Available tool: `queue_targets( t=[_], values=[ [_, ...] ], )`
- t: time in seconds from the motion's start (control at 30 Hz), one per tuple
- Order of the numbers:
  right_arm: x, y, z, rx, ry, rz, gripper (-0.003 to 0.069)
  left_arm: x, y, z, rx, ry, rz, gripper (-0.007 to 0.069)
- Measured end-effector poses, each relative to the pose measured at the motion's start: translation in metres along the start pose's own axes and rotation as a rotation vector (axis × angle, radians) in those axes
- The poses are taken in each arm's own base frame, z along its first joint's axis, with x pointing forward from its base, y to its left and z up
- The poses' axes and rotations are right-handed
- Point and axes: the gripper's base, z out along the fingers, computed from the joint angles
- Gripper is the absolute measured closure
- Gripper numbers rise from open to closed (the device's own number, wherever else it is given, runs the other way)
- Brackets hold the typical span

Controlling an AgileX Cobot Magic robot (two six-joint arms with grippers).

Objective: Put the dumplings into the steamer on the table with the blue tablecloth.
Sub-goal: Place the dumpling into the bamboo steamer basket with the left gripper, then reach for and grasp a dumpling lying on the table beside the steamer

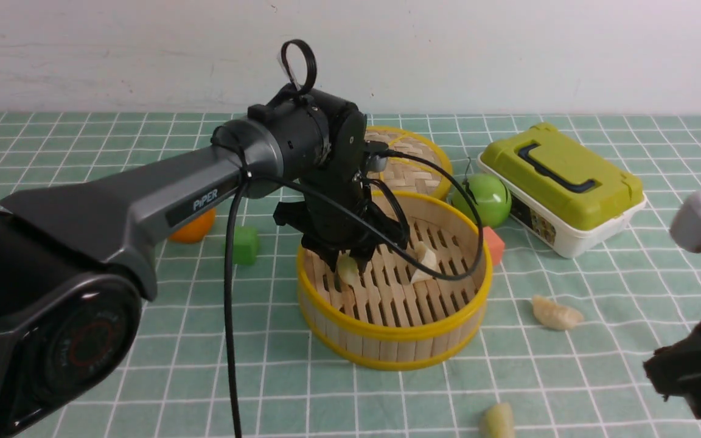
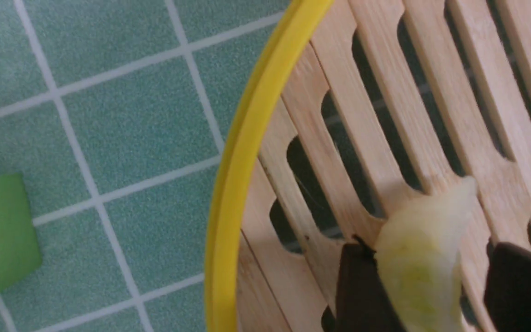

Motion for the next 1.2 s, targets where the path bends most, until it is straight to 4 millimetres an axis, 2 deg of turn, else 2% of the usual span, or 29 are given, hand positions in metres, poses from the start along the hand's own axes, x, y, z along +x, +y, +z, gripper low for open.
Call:
queue_targets(
  t=[0.1,0.17,0.2,0.23,0.27,0.37,0.43,0.5,0.57,0.63,0.67,0.7,0.73,0.8,0.97,1.07,1.13,1.2],
  values=[
    [-0.006,0.000,0.017,-0.010,0.041,-0.002,0.0554,-0.005,0.000,-0.018,0.002,-0.013,-0.001,0.0162],
    [-0.010,0.002,0.031,-0.017,0.065,-0.014,0.0552,-0.010,-0.001,-0.047,0.010,-0.054,0.001,0.0125],
    [-0.012,0.003,0.036,-0.018,0.072,-0.024,0.0550,-0.011,0.000,-0.065,0.015,-0.076,0.005,0.0119],
    [-0.015,0.005,0.046,-0.020,0.081,-0.029,0.0545,-0.012,0.001,-0.094,0.023,-0.111,0.007,0.0122],
    [-0.017,0.006,0.051,-0.019,0.086,-0.027,0.0543,-0.011,0.002,-0.107,0.025,-0.123,0.008,0.0126],
    [-0.022,0.008,0.071,-0.012,0.110,-0.006,0.0517,-0.003,0.006,-0.161,0.035,-0.170,0.016,0.0175],
    [-0.025,0.007,0.089,0.006,0.134,0.020,0.0469,0.010,0.010,-0.193,0.039,-0.193,0.021,0.0244],
    [-0.026,0.005,0.106,0.021,0.158,0.038,0.0402,0.027,0.015,-0.214,0.050,-0.199,0.022,0.0335],
    [-0.026,0.005,0.123,0.029,0.183,0.051,0.0325,0.052,0.019,-0.225,0.075,-0.179,0.019,0.0446],
    [-0.025,0.006,0.138,0.032,0.207,0.051,0.0261,0.072,0.022,-0.228,0.097,-0.164,0.018,0.0525],
    [-0.025,0.006,0.140,0.032,0.210,0.051,0.0255,0.077,0.022,-0.228,0.106,-0.160,0.017,0.0535],
    [-0.024,0.009,0.154,0.035,0.230,0.043,0.0212,0.098,0.026,-0.232,0.131,-0.161,0.023,0.0613],
    [-0.023,0.009,0.161,0.041,0.240,0.047,0.0197,0.108,0.027,-0.228,0.134,-0.142,0.024,0.0637],
    [-0.020,0.007,0.178,0.066,0.265,0.053,0.0179,0.136,0.034,-0.226,0.140,-0.130,0.029,0.0638],
    [-0.013,-0.004,0.204,0.151,0.312,0.095,0.0197,0.187,0.047,-0.225,0.132,-0.094,0.032,0.0638],
    [-0.014,-0.004,0.206,0.154,0.296,0.112,0.0240,0.209,0.053,-0.230,0.135,-0.104,0.032,0.0638],
    [-0.015,-0.004,0.206,0.152,0.287,0.117,0.0272,0.217,0.055,-0.232,0.137,-0.109,0.032,0.0638],
    [-0.015,-0.003,0.207,0.143,0.279,0.135,0.0334,0.228,0.058,-0.237,0.142,-0.130,0.032,0.0638]
  ],
)
